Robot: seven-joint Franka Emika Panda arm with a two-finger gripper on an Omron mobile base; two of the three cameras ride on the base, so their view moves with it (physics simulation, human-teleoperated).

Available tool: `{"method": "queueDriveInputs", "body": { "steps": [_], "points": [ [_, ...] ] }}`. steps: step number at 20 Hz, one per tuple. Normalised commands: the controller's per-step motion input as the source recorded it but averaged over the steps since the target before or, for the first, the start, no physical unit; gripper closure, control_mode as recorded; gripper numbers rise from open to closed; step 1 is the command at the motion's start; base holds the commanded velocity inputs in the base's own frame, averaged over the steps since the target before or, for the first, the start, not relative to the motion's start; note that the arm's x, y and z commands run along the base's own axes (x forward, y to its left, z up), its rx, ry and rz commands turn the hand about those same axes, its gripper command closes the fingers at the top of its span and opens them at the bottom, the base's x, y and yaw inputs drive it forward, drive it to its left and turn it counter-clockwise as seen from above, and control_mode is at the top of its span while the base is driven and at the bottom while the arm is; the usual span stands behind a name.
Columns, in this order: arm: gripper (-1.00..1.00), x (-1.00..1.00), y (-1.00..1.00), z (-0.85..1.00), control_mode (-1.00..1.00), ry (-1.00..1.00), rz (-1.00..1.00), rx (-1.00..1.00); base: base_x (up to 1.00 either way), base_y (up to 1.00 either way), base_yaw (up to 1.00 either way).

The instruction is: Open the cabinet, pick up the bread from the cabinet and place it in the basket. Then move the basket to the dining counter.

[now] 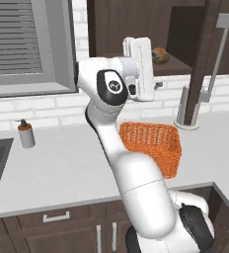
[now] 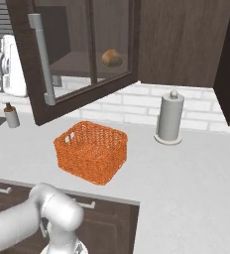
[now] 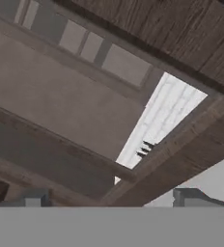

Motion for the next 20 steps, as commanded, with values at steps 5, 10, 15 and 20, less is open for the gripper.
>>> {"method": "queueDriveInputs", "body": {
  "steps": [5,10,15,20],
  "points": [
    [-1.0,0.21,-0.75,-0.06,-1.0,-0.37,-0.4,0.15,0.0,0.0,0.0],
    [-1.0,0.15,-0.98,-0.16,-1.0,-0.45,-0.3,0.16,0.0,0.0,0.0],
    [-1.0,0.0,-1.0,-0.07,-1.0,-0.43,-0.27,0.13,0.0,0.0,0.0],
    [-1.0,0.0,-1.0,-0.03,-1.0,-0.35,-0.27,0.11,0.0,0.0,0.0]
  ]
}}
